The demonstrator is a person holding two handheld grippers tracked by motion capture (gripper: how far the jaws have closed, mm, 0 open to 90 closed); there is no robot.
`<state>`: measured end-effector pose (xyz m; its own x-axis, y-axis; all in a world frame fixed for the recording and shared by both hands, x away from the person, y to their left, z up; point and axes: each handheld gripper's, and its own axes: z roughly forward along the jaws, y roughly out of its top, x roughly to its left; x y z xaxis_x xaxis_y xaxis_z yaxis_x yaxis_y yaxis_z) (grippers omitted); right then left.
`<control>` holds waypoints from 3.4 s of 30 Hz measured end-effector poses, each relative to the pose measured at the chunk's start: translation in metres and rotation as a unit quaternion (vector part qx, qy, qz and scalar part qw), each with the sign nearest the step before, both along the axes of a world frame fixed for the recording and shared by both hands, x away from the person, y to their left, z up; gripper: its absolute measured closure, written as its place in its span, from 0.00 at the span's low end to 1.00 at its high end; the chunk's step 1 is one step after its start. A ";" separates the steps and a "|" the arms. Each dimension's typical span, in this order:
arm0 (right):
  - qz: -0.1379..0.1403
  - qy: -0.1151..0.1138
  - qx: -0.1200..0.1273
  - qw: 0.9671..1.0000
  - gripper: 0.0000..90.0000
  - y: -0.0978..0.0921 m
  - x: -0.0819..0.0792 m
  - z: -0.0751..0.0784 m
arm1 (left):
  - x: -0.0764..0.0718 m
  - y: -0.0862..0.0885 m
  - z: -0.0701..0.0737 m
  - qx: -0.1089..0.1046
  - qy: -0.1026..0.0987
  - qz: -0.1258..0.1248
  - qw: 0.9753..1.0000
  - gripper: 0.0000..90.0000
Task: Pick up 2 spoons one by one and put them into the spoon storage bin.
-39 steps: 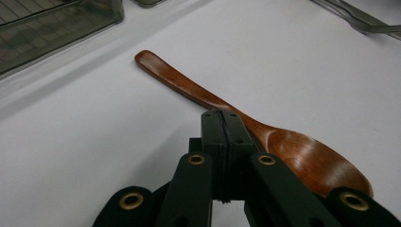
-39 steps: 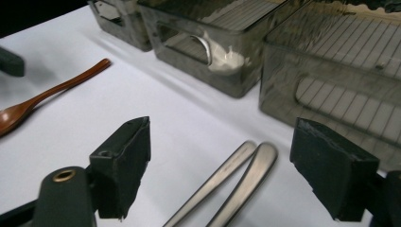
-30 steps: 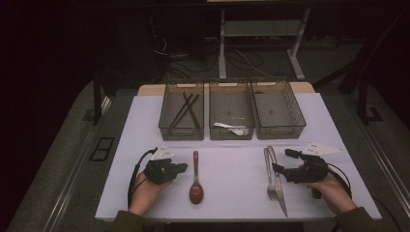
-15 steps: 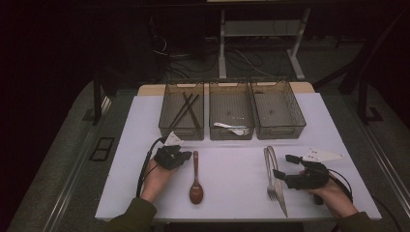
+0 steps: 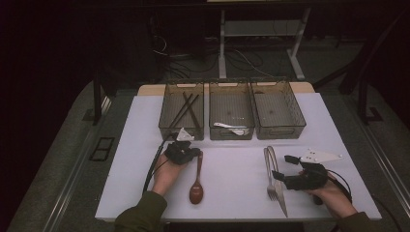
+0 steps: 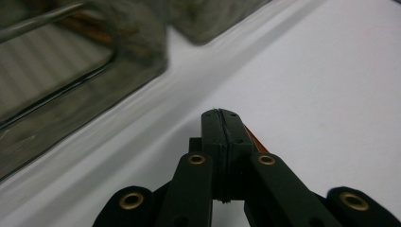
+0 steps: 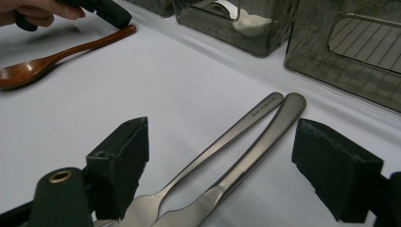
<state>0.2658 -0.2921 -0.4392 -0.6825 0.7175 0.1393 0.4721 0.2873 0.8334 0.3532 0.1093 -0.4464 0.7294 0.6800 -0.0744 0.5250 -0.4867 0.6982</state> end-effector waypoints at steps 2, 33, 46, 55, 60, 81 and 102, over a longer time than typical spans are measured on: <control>0.000 0.000 0.001 1.000 0.21 0.000 0.000 0.000 | -0.001 -0.008 0.001 0.001 0.004 -0.009 1.000 0.98; 0.004 -0.003 -0.001 1.000 0.21 -0.001 0.000 0.001 | -0.027 -0.093 0.000 -0.008 0.022 -0.147 0.989 0.98; 0.001 -0.002 -0.005 1.000 0.21 -0.002 0.000 0.000 | -0.050 -0.027 0.016 -0.051 0.006 -0.107 0.993 0.56; 0.002 -0.002 -0.006 1.000 0.21 -0.001 0.000 0.000 | -0.080 0.011 0.011 -0.062 0.002 -0.093 0.994 0.42; 0.000 -0.002 -0.007 1.000 0.21 -0.001 0.000 0.000 | -0.091 0.019 0.009 -0.054 0.008 -0.087 0.995 0.39; -0.002 -0.004 -0.007 1.000 0.21 -0.002 0.001 0.000 | -0.101 0.010 0.003 0.004 0.027 -0.128 0.991 0.53; -0.002 -0.004 -0.006 1.000 0.21 -0.002 0.001 0.000 | -0.106 0.003 0.007 0.005 0.040 -0.175 0.984 0.88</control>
<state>0.2664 -0.2938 -0.4392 -0.6804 0.7222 0.1244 0.4662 0.2956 0.8339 0.2474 0.1124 -0.4395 0.9108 0.3897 -0.1361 0.3777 -0.6539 0.6556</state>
